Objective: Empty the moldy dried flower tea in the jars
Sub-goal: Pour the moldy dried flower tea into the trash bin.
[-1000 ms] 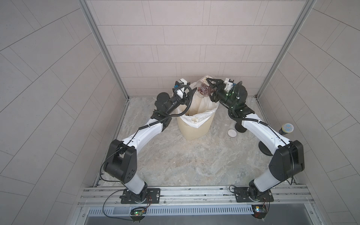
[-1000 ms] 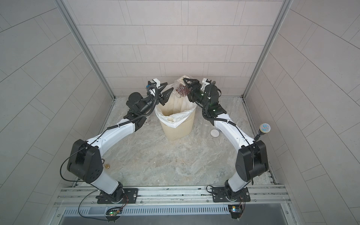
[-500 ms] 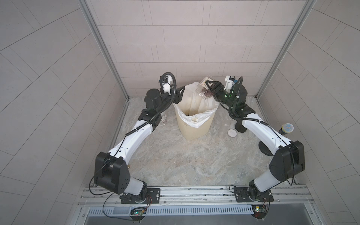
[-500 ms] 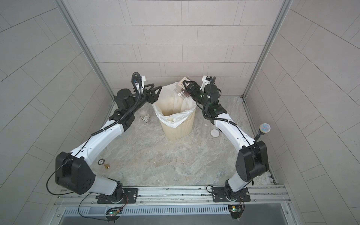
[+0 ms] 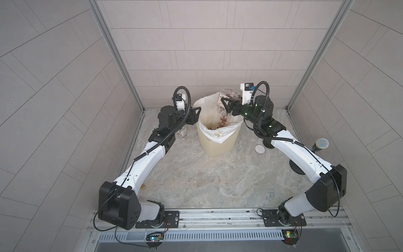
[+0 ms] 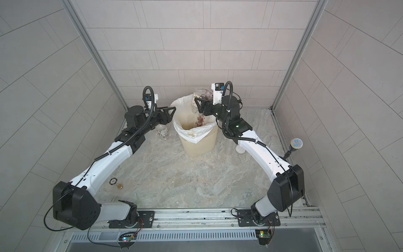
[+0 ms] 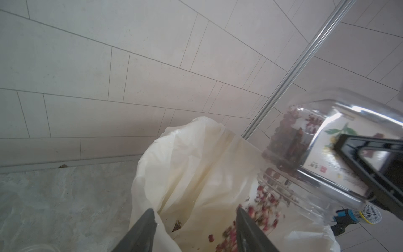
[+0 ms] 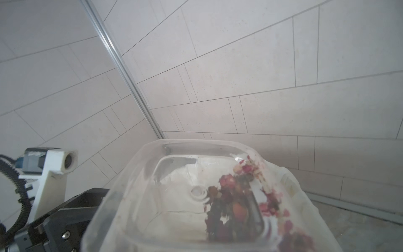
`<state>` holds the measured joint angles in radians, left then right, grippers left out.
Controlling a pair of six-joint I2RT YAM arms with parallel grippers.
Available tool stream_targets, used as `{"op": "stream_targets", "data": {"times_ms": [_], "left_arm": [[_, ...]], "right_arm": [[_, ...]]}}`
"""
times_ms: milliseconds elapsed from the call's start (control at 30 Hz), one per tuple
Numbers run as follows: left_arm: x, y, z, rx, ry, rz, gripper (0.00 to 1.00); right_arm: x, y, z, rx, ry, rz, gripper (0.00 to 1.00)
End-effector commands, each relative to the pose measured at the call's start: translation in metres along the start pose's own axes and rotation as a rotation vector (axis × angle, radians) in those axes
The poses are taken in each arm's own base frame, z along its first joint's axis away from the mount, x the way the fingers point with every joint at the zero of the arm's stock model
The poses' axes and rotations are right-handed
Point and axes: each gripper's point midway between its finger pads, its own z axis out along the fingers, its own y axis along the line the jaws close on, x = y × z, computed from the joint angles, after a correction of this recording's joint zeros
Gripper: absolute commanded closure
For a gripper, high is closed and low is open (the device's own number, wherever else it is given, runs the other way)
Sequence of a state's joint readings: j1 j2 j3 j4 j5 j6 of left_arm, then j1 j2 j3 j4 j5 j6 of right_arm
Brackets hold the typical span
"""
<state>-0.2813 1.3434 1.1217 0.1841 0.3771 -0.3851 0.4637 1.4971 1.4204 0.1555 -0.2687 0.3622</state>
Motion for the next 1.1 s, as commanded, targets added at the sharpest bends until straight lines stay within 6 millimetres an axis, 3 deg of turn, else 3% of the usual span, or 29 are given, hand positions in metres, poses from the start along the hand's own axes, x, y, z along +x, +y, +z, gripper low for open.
{"op": "stream_targets", "data": {"times_ms": [0,167,300,400,500,600,633,800,867,1000,1067], "left_arm": [[-0.005,0.000,-0.013,0.004,-0.023,-0.022,0.39],[0.003,0.019,-0.021,-0.041,-0.022,-0.057,0.40],[0.007,0.023,-0.023,-0.047,-0.020,-0.068,0.40],[0.009,0.024,-0.023,-0.050,-0.017,-0.070,0.40],[0.008,0.024,-0.023,-0.045,-0.021,-0.073,0.40],[0.009,0.024,-0.023,-0.041,-0.018,-0.079,0.40],[0.009,0.024,-0.023,-0.040,-0.017,-0.079,0.40],[0.010,0.022,-0.025,-0.035,-0.017,-0.076,0.41],[0.010,0.022,-0.026,-0.037,-0.016,-0.073,0.41],[0.009,0.023,-0.026,-0.038,-0.018,-0.074,0.41],[0.010,0.024,-0.025,-0.038,-0.016,-0.079,0.41]], "right_arm": [[-0.007,0.012,-0.009,0.008,-0.040,-0.316,0.30],[-0.002,0.009,-0.010,0.104,-0.022,-0.524,0.31],[-0.003,0.008,-0.009,0.140,-0.007,-0.572,0.32],[-0.003,0.025,-0.007,0.024,0.000,-0.473,0.29],[-0.013,0.047,-0.006,-0.154,-0.050,-0.264,0.29],[-0.021,0.057,-0.003,-0.215,-0.091,-0.170,0.29],[-0.022,0.056,-0.003,-0.202,-0.098,-0.176,0.31],[-0.006,0.036,-0.001,0.136,-0.025,-0.576,0.32],[-0.010,0.030,-0.005,0.151,-0.035,-0.523,0.30],[-0.038,0.033,-0.012,-0.113,-0.149,-0.152,0.32],[-0.029,0.037,-0.010,-0.005,-0.102,-0.330,0.33]]}}
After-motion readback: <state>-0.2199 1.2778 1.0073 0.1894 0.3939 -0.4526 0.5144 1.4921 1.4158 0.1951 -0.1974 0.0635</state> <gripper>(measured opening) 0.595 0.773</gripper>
